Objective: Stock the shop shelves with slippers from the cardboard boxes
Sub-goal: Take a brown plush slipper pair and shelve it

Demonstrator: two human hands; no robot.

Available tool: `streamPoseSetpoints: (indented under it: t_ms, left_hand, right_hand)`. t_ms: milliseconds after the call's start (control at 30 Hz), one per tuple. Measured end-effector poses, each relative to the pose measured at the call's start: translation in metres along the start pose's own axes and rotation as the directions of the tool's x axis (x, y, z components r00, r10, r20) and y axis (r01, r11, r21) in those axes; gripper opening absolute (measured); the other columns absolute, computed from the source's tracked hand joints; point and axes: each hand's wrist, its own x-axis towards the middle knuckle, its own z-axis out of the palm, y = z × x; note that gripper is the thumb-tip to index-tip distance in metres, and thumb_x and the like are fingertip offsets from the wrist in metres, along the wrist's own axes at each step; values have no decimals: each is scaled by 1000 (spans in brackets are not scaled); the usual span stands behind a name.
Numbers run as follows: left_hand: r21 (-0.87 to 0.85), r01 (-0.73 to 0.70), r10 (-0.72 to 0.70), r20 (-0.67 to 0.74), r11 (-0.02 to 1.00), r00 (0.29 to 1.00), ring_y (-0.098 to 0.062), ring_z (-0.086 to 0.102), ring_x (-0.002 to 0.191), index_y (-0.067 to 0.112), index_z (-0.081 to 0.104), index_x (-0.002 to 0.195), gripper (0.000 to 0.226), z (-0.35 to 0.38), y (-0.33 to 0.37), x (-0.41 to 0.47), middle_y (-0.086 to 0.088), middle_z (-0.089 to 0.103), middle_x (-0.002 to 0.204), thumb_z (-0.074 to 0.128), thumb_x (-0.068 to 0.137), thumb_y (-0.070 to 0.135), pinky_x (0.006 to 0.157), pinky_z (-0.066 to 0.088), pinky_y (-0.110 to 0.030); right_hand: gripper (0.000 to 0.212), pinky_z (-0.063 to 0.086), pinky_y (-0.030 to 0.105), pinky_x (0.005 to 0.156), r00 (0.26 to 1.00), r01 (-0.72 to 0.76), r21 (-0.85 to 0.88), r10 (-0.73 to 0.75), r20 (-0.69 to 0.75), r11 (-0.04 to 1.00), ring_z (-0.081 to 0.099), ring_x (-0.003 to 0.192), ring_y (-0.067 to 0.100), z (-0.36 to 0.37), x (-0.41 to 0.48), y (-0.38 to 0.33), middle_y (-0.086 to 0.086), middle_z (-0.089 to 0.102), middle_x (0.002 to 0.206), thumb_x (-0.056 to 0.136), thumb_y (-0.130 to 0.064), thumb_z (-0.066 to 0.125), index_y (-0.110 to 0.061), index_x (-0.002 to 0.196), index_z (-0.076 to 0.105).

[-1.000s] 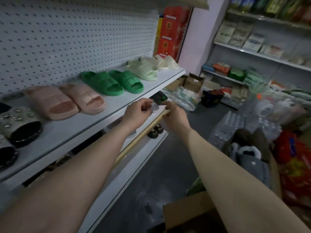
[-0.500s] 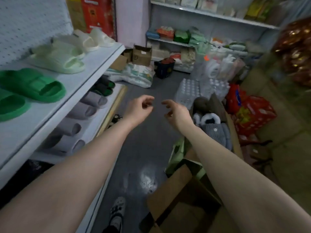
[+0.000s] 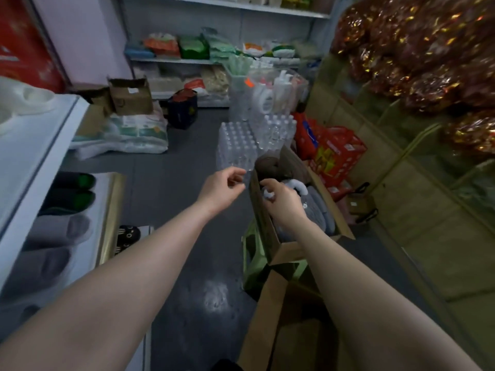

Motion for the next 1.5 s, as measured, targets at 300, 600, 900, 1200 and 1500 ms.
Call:
streamPoseSetpoints:
  t_ms: [300, 600, 900, 1200, 1500]
  left_hand:
    - [-31, 23, -19, 120, 999, 993, -17, 66, 95, 20, 65, 117, 32, 49, -1, 72, 2, 69, 101, 66, 86, 12, 91, 52, -34]
    - [-17, 82, -76, 225, 996, 971, -15, 65, 98, 20, 63, 121, 37, 167, 3, 160, 3, 68, 102, 67, 85, 13, 89, 50, -30]
    - [53, 265, -270, 222, 963, 937, -17, 61, 109, 21, 50, 136, 54, 252, -26, 212, -1, 59, 127, 68, 85, 19, 95, 50, -36]
    - [37, 410, -409, 184, 911, 894, -24, 59, 116, 27, 15, 154, 80, 255, -57, 290, -8, 42, 148, 61, 90, 15, 100, 48, -44]
    - [-193, 424, -323, 402, 885, 857, -22, 57, 120, 13, 32, 149, 73, 245, -64, 378, -12, 58, 130, 48, 84, -17, 108, 42, -38]
  right_hand:
    - [51, 51, 32, 77, 984, -176, -18, 176, -6, 984, 63, 103, 24, -17, 41, 57, 5, 62, 128, 92, -12, 58, -25, 141, 48]
    - [47, 52, 41, 87, 958, -283, -18, 283, 37, 959, 60, 106, 28, -62, 101, 181, 8, 62, 123, 91, -19, 61, -23, 137, 51]
    - [52, 51, 37, 89, 925, -326, -33, 326, 192, 945, 60, 111, 29, -54, 174, 279, 9, 63, 128, 88, -13, 60, -19, 138, 50]
    - [59, 46, 33, 76, 937, -304, 28, 293, 188, 952, 62, 103, 33, -21, 247, 283, 14, 65, 117, 87, -19, 66, -19, 142, 45]
    - [73, 52, 40, 83, 928, -346, -99, 356, 111, 933, 64, 102, 33, 7, 329, 259, 9, 65, 117, 77, -34, 73, -24, 141, 39]
